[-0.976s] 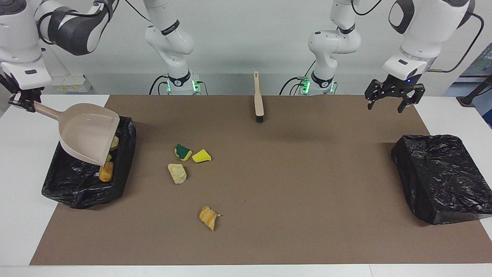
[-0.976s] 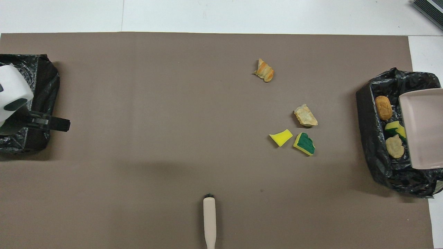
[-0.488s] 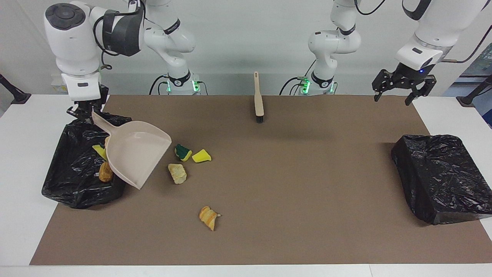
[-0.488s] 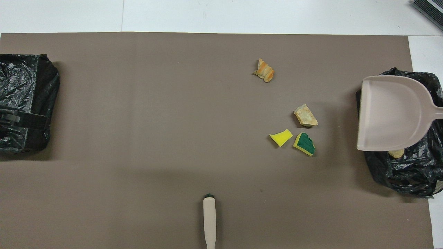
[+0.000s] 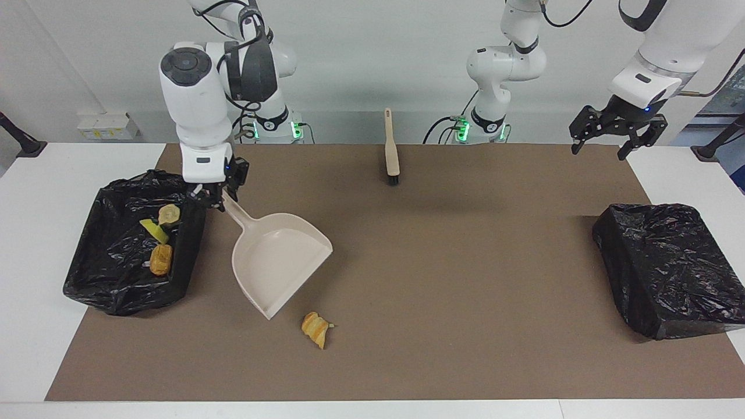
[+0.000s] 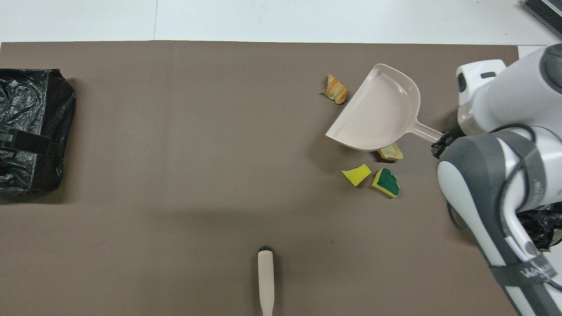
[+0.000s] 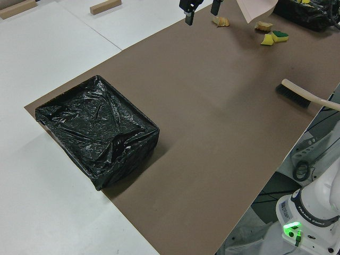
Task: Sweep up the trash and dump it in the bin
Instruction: 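Bring the empty dustpan back to the table center with the right gripper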
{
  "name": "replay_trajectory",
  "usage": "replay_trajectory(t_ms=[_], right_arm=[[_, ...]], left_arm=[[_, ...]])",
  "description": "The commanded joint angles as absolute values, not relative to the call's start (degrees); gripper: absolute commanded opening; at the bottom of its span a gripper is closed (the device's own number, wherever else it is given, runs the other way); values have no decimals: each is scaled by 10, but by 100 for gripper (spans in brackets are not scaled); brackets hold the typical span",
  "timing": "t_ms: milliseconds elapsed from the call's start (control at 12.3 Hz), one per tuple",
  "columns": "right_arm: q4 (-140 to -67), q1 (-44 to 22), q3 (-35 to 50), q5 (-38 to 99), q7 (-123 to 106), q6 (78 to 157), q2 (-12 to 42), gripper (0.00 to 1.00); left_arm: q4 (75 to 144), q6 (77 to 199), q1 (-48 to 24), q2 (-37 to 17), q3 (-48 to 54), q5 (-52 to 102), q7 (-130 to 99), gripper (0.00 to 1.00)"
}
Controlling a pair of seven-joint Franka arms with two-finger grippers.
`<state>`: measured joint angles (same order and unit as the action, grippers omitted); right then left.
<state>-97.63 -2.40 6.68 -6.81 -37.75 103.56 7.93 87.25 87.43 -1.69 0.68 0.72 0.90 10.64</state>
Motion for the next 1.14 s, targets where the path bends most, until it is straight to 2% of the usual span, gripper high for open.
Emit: replay_trajectory(t_ms=[0, 407, 732, 894, 1057], right_arm=[[-973, -60, 66, -17, -249, 1073, 114, 0], [-973, -185, 65, 18, 57, 1180, 172, 0], [-979, -278, 64, 7, 257, 1224, 202, 0], [-1007, -305, 63, -23, 357, 1258, 204, 0], [-1023, -324, 63, -46, 436, 1255, 200, 0]], left_arm=[[861, 856, -6, 5, 10, 13, 93, 100], [863, 848, -5, 8, 8, 1, 75, 100], [865, 851, -4, 9, 4, 1, 73, 100], [864, 850, -4, 9, 4, 1, 74, 100], [863, 856, -11, 10, 5, 1, 76, 100]])
